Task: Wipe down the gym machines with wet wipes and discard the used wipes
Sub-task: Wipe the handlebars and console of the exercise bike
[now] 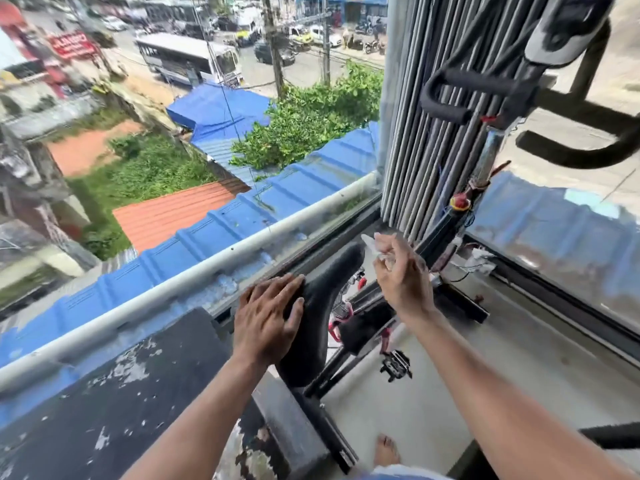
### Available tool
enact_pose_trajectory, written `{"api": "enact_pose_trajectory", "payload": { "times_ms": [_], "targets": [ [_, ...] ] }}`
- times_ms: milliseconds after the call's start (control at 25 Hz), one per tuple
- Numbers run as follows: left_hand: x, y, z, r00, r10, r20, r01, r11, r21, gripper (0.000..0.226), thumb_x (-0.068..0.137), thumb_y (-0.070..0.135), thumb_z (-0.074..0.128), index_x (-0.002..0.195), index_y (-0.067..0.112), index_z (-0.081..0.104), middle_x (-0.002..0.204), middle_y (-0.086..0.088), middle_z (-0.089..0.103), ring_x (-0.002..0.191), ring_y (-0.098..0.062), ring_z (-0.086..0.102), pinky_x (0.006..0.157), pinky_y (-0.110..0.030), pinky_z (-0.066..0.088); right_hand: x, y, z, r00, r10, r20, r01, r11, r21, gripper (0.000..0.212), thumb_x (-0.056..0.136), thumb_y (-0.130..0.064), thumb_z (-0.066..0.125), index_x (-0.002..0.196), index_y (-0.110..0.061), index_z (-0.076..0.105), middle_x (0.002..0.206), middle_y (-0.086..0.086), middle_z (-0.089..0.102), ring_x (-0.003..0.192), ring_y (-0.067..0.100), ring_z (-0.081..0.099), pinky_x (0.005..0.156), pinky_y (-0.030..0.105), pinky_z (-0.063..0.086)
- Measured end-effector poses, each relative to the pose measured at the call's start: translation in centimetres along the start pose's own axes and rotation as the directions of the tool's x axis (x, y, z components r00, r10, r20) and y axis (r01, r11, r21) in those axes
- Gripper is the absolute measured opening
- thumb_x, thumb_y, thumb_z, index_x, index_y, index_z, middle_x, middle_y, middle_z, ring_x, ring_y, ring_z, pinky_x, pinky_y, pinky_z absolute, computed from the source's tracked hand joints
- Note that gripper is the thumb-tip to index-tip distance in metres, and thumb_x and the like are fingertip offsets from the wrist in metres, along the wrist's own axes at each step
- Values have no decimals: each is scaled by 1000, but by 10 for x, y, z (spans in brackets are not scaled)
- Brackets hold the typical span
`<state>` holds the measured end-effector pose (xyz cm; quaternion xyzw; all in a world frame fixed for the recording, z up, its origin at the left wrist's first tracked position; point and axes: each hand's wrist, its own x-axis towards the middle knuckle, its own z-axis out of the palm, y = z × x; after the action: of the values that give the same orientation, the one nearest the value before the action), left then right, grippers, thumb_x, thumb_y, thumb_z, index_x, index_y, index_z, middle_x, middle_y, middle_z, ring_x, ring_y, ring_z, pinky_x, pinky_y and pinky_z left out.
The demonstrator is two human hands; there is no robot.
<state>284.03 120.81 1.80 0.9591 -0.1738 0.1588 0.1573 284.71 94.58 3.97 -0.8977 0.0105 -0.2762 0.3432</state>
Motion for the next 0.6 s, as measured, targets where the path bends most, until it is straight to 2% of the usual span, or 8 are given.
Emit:
{"api": "enact_pose_trajectory", "payload": {
  "times_ms": [80, 120, 240, 320, 400, 480, 520, 600],
  "targets": [
    [0, -1, -1, 1000, -22, 21, 22, 1000, 7, 45, 99, 47, 43, 138, 37, 64, 138, 16, 64, 125, -13, 55, 105, -35, 34, 2, 7, 30, 997, -15, 70, 12, 999, 39, 26, 93, 4, 61, 118, -3, 58, 113, 13, 73, 93, 29, 73, 86, 38, 61],
    [0, -2, -1, 999, -27, 27, 27, 1000, 1, 45, 100, 46, 43, 139, 37, 64, 139, 16, 64, 127, -12, 55, 107, -36, 35, -2, 9, 42, 996, -25, 82, 20, 998, 57, 34, 95, 5, 56, 128, -3, 58, 122, 12, 71, 104, 28, 72, 91, 41, 59],
    [0, -1, 0, 999, -31, 44, 32, 999, -22, 44, 102, 45, 43, 141, 37, 63, 142, 17, 62, 131, -11, 56, 111, -39, 35, -9, 20, 54, 990, -98, 100, 90, 993, 80, 58, 93, 14, 48, 148, -3, 49, 152, 14, 50, 141, 23, 49, 116, 37, 42],
    [0, -2, 0, 998, -41, 47, 42, 999, -31, 44, 103, 44, 43, 141, 38, 62, 144, 18, 60, 134, -9, 53, 113, -38, 33, -11, 22, 50, 972, -151, 179, 132, 984, 117, 58, 97, 11, 41, 153, -1, 40, 161, 17, 36, 152, 28, 31, 123, 45, 31],
    [0, -2, 0, 997, -50, 57, 52, 998, -35, 44, 103, 43, 42, 142, 39, 60, 146, 20, 58, 136, -8, 51, 115, -41, 34, -23, 18, 45, 899, -312, 307, 286, 950, 127, 58, 98, 6, 38, 155, 0, 34, 165, 17, 27, 156, 31, 18, 126, 49, 22],
    [2, -3, 0, 997, -37, 70, 41, 998, -46, 45, 102, 42, 41, 144, 39, 59, 147, 20, 57, 136, -9, 51, 114, -43, 35, -33, 12, 47, 809, -434, 398, 449, 892, 60, 56, 98, 1, 42, 154, -2, 38, 163, 14, 34, 156, 30, 20, 126, 47, 20],
    [2, -4, 0, 997, -33, 75, 36, 998, -41, 46, 102, 41, 40, 144, 38, 59, 147, 20, 57, 136, -9, 51, 114, -45, 36, -27, 7, 49, 796, -443, 411, 476, 879, 24, 51, 100, -5, 43, 151, -2, 45, 158, 13, 43, 153, 30, 27, 126, 47, 23],
    [3, -4, 0, 997, -30, 77, 33, 999, -38, 46, 102, 40, 40, 144, 37, 59, 147, 19, 57, 136, -10, 52, 113, -46, 36, 0, 2, 53, 829, -388, 402, 439, 898, -39, 41, 102, -15, 42, 137, -3, 59, 140, 13, 59, 142, 31, 44, 123, 48, 27]
  ]
}}
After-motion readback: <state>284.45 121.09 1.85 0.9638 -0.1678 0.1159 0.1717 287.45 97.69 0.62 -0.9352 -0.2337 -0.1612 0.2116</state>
